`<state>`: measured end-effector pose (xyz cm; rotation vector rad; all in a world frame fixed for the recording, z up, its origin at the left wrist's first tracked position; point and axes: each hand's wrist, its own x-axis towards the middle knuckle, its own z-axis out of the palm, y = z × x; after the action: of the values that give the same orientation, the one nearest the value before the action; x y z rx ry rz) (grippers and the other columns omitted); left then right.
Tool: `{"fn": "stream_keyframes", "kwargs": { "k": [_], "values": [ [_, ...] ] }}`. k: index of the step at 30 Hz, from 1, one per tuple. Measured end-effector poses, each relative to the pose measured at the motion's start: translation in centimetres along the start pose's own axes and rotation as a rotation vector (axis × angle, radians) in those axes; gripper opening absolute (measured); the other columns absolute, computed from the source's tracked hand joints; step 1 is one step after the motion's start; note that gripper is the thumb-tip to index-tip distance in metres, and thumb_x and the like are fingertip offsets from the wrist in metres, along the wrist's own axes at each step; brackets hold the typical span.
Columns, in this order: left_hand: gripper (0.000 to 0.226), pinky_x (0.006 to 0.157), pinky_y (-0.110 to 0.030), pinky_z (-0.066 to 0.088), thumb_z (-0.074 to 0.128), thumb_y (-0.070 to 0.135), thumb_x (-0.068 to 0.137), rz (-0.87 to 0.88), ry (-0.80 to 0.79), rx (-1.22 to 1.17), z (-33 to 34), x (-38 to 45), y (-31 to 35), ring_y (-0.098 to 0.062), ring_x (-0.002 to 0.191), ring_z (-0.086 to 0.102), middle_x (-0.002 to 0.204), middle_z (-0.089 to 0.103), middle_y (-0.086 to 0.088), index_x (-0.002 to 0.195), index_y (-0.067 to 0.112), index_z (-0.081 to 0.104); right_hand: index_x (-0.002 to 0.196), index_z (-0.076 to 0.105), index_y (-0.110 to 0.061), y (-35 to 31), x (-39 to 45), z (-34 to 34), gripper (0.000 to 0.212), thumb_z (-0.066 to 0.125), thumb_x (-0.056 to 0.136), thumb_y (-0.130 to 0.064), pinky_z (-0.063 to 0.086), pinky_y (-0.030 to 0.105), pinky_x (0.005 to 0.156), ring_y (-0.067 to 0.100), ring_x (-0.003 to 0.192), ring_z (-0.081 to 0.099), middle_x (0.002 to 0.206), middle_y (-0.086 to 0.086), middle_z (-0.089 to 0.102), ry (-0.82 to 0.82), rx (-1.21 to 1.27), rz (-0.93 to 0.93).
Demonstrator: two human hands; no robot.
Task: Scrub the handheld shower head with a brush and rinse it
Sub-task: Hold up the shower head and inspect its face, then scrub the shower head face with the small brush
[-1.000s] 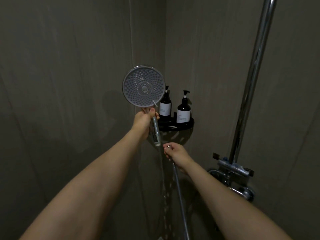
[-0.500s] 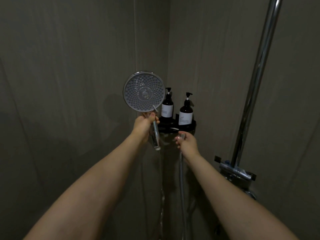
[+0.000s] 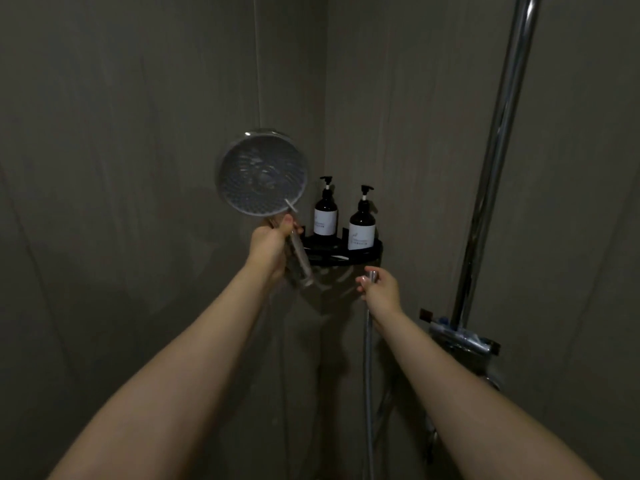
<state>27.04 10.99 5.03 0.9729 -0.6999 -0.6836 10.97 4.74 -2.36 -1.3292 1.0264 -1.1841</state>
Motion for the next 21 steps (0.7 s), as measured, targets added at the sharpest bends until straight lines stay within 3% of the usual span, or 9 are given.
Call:
{"fn": "stream_keyframes", "kwargs": {
  "k": [3,7,9,13,17,21],
  "values": [
    [0.020,0.065,-0.023,0.049,0.047,0.013,0.095,0.002,0.004,-0.072,1.0,-0.2,0.7,-0.003,0.051,0.060,0.053,0.063,0.007,0.077,0.013,0.053,0.126,0.049,-0.002,0.0,-0.5,-0.5,0.034,0.045,0.093,0.001,0.042,0.016,0.060,0.007,0.069,0.051,0.102,0.011,0.057,-0.009,0.009,0.010],
    [0.021,0.085,-0.035,0.046,0.050,0.010,0.094,0.008,-0.015,0.126,0.5,-0.4,-0.3,-0.012,0.066,0.060,0.047,0.063,0.010,0.074,0.012,0.056,0.127,0.046,-0.003,-1.1,-0.9,-0.4,0.037,0.051,0.091,0.002,0.045,0.019,0.064,0.008,0.069,0.053,0.095,0.009,0.059,-0.033,0.126,-0.019],
    [0.021,0.085,-0.035,0.045,0.049,0.007,0.094,0.004,-0.045,0.188,0.9,-1.0,-0.6,-0.011,0.064,0.059,0.055,0.063,0.005,0.074,0.012,0.056,0.125,0.045,-0.001,-2.0,-1.2,-0.2,0.040,0.056,0.087,0.004,0.048,0.026,0.070,0.013,0.072,0.057,0.090,0.008,0.061,-0.076,0.152,-0.068],
    [0.023,0.073,-0.028,0.047,0.044,0.006,0.096,-0.028,-0.117,0.087,2.0,-2.2,-0.9,-0.013,0.066,0.054,0.070,0.055,-0.004,0.076,0.010,0.055,0.103,0.040,-0.008,-4.0,-1.0,-0.4,0.034,0.058,0.082,0.012,0.049,0.031,0.078,0.020,0.086,0.058,0.099,0.013,0.060,-0.006,0.122,-0.132],
    [0.022,0.082,-0.034,0.044,0.046,0.006,0.095,-0.016,-0.084,0.198,2.2,-1.7,-1.0,-0.015,0.068,0.054,0.073,0.056,-0.005,0.075,0.011,0.056,0.086,0.042,-0.012,-5.7,-0.2,-1.4,0.031,0.060,0.080,0.012,0.050,0.029,0.078,0.021,0.090,0.057,0.097,0.013,0.058,-0.044,0.026,-0.144],
    [0.022,0.081,-0.031,0.046,0.044,0.005,0.096,-0.025,-0.105,0.126,2.5,-1.7,-1.5,-0.014,0.069,0.054,0.074,0.054,-0.005,0.078,0.009,0.055,0.112,0.047,0.002,-5.2,0.0,-2.6,0.033,0.061,0.082,0.007,0.048,0.021,0.068,0.013,0.074,0.055,0.094,0.010,0.058,0.012,0.031,-0.119]
  ]
}}
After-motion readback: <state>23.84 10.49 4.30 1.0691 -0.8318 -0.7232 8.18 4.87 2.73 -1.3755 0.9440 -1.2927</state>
